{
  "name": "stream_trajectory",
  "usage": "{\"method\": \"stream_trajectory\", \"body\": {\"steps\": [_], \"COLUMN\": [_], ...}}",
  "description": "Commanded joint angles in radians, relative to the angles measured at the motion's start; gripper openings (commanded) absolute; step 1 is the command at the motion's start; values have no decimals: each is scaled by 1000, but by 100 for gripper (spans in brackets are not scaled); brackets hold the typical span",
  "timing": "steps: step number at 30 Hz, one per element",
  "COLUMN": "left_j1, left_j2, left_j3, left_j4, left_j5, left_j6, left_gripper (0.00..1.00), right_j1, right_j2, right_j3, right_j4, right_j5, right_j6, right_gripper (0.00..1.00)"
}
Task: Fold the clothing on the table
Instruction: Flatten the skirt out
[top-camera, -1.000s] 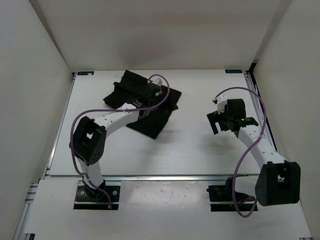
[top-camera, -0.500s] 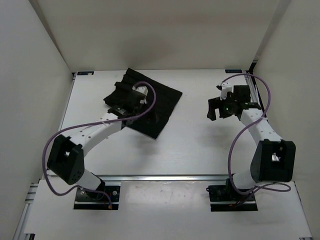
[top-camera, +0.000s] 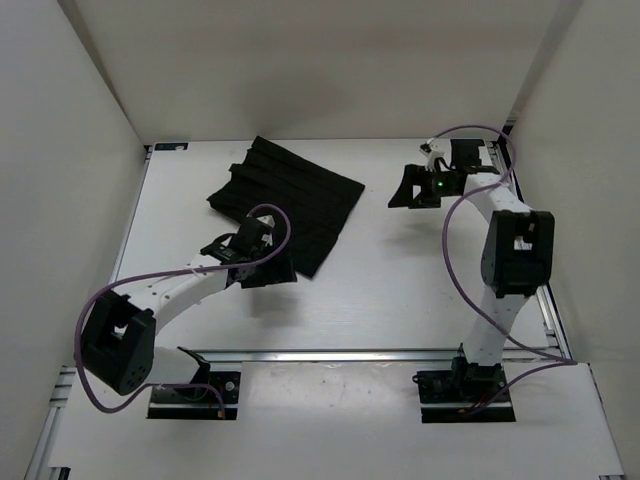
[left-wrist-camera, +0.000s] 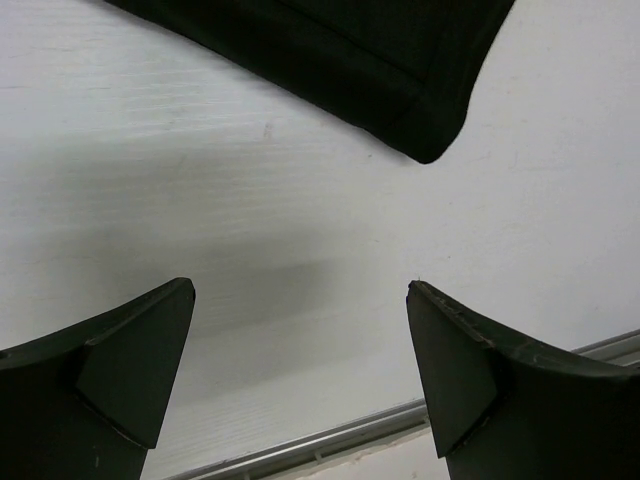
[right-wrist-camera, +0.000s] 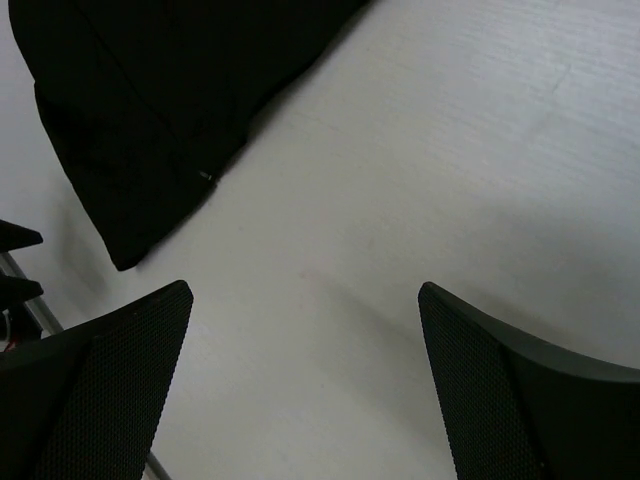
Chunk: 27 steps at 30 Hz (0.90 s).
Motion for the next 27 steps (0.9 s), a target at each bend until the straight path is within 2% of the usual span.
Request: {"method": "stream_trajectory", "body": {"steps": [1, 4, 7, 10, 12, 13, 14, 15, 16, 17, 18, 21, 23, 25, 27], "left_j1": [66, 119, 147, 117, 92, 75, 58, 60, 45, 44, 41, 55, 55, 61, 57], "left_j2": [-33, -68, -134, -145, -107, -90, -79, -67, -71, -67, -65, -70, -79, -88, -102], "left_j3": [-25, -94, -206, -240, -226, -215, -211, -209, -211, -217, -211, -218, -235, -247, -251], "left_j4": [34, 80, 224, 307, 326, 336, 349, 379, 399, 422, 432, 435, 429, 429, 412], "left_j5": [19, 52, 105, 100, 97, 95, 94, 103, 97, 95, 99, 91, 95, 92, 92], "left_j6": [-32, -116, -241, -317, -335, -348, -367, -377, -397, -417, -426, -437, -447, -458, -466], "left_gripper": [99, 99, 99, 98, 98, 98, 99, 98, 99, 99, 99, 98, 99, 98, 99], "right_j1": [25, 28, 34, 34, 30, 27, 40, 45, 63, 67, 80, 122, 158, 174, 188], "right_j2": [136, 300, 477, 701, 881, 979, 972, 949, 907, 876, 866, 914, 943, 937, 935], "right_j3": [167, 345, 575, 897, 1278, 1357, 1334, 1223, 1167, 1090, 1082, 1200, 1237, 1223, 1223], "right_j4": [5, -28, -105, -248, -399, -430, -426, -400, -386, -357, -351, -448, -501, -510, -510], "right_j5": [-43, -61, -52, -69, -99, -105, -121, -104, -101, -118, -119, -115, -96, -81, -66], "right_j6": [64, 79, 78, 95, 157, 173, 164, 129, 125, 115, 113, 72, 47, 15, 24], "right_gripper": [99, 99, 98, 96, 93, 92, 90, 89, 83, 82, 84, 82, 76, 72, 73]}}
